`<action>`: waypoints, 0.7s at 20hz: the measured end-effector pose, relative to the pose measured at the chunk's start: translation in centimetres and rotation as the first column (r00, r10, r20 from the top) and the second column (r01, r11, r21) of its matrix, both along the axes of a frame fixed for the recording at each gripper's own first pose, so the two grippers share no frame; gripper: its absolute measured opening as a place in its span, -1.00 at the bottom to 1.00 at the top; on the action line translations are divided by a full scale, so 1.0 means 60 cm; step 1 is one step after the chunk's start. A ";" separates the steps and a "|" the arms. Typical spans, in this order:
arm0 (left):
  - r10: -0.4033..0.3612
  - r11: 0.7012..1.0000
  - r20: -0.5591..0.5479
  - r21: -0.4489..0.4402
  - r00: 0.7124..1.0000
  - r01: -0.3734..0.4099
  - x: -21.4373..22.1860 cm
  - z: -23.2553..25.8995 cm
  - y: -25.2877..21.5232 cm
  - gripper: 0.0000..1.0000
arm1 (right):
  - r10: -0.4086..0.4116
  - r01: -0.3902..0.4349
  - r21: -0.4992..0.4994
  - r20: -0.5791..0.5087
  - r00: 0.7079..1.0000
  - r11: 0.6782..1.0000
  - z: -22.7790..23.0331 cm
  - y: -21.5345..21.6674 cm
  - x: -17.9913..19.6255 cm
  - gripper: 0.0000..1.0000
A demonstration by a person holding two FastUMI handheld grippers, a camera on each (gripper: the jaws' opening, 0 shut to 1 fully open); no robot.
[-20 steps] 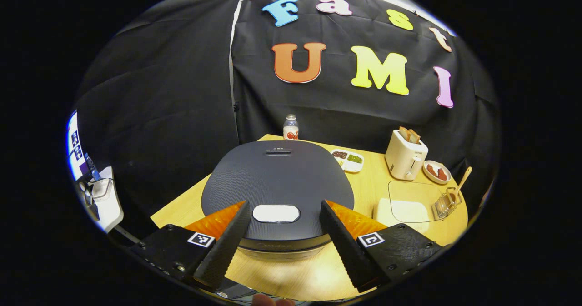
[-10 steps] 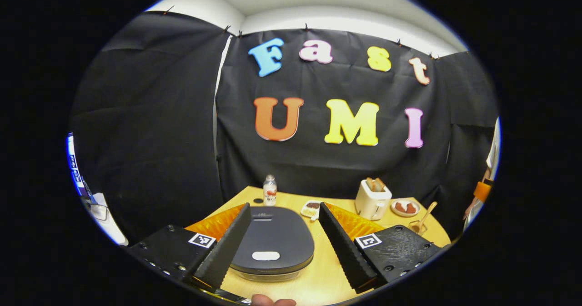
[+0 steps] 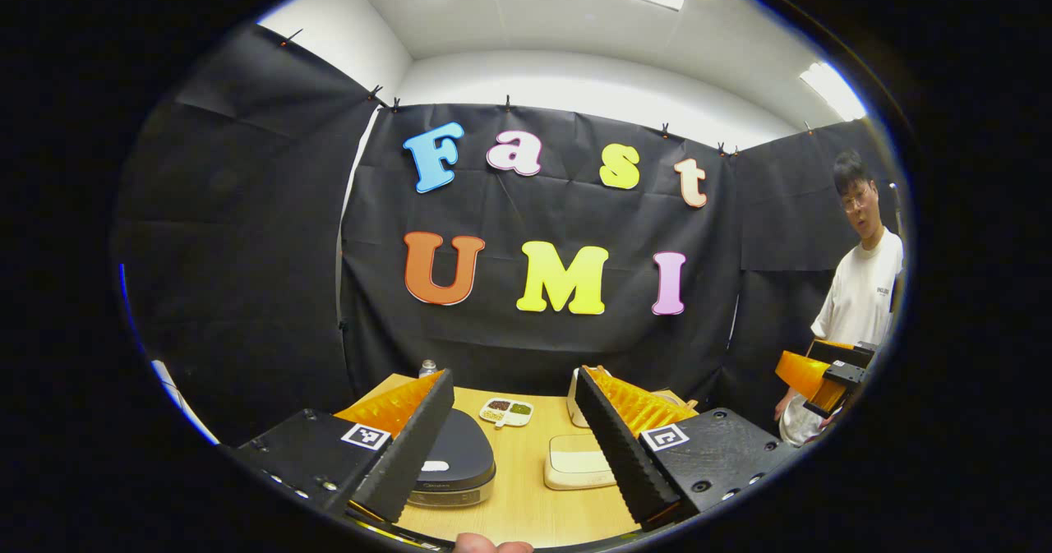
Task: Close the left gripper, press the button to open the rice cooker; take a wooden spoon from the chopstick holder with the right hand, scoop a spoonful of rice and pour it into the rice cooker, then put the wooden spoon back into the chopstick holder.
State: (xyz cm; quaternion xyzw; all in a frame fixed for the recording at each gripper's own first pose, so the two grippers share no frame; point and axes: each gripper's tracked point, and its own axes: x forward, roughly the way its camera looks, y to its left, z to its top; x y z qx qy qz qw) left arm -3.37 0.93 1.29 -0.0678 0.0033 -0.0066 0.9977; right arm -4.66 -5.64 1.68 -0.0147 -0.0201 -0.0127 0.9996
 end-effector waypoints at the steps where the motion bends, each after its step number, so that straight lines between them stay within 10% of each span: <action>1: -0.006 1.000 0.005 0.009 1.000 0.006 -0.011 0.000 -0.009 0.91 | -0.004 0.004 -0.005 -0.001 1.000 1.000 -0.004 0.002 -0.013 1.00; 14: -0.061 0.994 0.047 0.094 0.997 0.056 -0.070 0.003 -0.090 0.89 | 0.009 -0.009 -0.002 -0.039 0.999 1.000 -0.059 0.003 -0.064 1.00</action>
